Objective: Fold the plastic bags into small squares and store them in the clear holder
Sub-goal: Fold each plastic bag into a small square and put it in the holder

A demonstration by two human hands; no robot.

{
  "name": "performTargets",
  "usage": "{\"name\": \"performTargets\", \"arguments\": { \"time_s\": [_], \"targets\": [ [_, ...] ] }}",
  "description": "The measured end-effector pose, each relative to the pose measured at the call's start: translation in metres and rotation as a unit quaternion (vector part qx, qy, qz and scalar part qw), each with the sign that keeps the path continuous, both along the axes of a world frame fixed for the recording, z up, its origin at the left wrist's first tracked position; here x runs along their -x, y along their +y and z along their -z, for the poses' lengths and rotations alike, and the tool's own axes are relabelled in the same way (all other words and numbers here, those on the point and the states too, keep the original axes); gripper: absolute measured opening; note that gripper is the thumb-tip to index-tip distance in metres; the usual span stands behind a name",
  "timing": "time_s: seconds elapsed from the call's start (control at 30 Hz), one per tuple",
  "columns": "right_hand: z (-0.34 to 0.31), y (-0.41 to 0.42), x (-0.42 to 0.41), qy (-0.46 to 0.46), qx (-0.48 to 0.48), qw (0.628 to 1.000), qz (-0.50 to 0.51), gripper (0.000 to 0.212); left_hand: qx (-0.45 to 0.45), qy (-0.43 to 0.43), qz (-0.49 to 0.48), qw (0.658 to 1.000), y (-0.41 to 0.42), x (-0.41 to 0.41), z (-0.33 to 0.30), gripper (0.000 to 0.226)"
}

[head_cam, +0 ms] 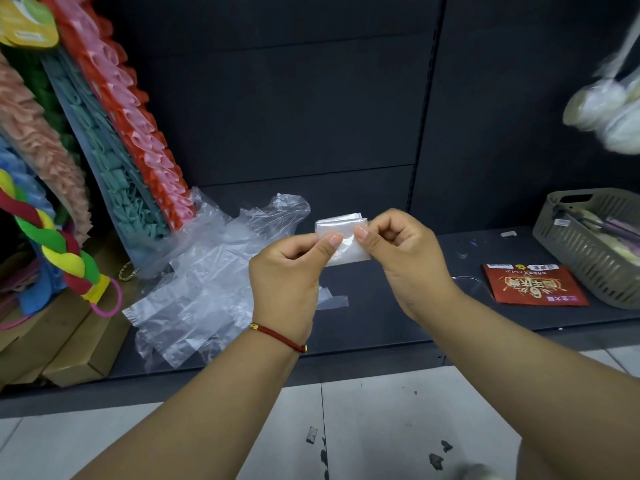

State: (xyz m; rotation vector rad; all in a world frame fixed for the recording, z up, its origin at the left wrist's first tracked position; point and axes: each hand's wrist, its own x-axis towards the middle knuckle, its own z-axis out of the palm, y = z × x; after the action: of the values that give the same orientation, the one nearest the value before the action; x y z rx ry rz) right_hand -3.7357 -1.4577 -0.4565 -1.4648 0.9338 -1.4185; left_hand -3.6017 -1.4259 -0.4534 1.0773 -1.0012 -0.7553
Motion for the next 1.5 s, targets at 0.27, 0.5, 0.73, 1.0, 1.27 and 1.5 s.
{"name": "performTargets", "arguments": {
  "time_s": [0.27, 0.5, 0.73, 1.0, 1.27, 1.5],
  "targets": [
    [-0.012, 0.011, 0.009, -0.032, -0.087, 0.994, -0.060, 0.023, -0.027, 0.062, 0.005, 0.998, 0.005, 0.010, -0.002, 0.020],
    [-0.012, 0.017, 0.037, 0.030, -0.067, 0.997, -0.032, 0.012, -0.084, 0.033, 0.113, 0.990, 0.008, 0.026, -0.004, 0.035],
    [-0.018, 0.022, 0.072, 0.043, -0.036, 0.998, 0.028, 0.010, -0.109, -0.007, 0.153, 0.982, 0.001, 0.060, -0.017, 0.013],
    [-0.030, -0.001, 0.115, 0.157, -0.067, 0.984, 0.051, 0.010, -0.049, -0.104, 0.177, 0.977, -0.032, 0.089, -0.018, 0.014],
    [-0.034, -0.044, 0.155, 0.298, -0.106, 0.949, 0.017, 0.009, -0.025, -0.182, 0.245, 0.952, -0.085, 0.111, 0.001, 0.007],
    [0.041, -0.095, 0.184, 0.297, -0.228, 0.915, 0.153, 0.017, -0.158, -0.253, 0.250, 0.921, -0.133, 0.132, 0.070, 0.024]
  ]
}}
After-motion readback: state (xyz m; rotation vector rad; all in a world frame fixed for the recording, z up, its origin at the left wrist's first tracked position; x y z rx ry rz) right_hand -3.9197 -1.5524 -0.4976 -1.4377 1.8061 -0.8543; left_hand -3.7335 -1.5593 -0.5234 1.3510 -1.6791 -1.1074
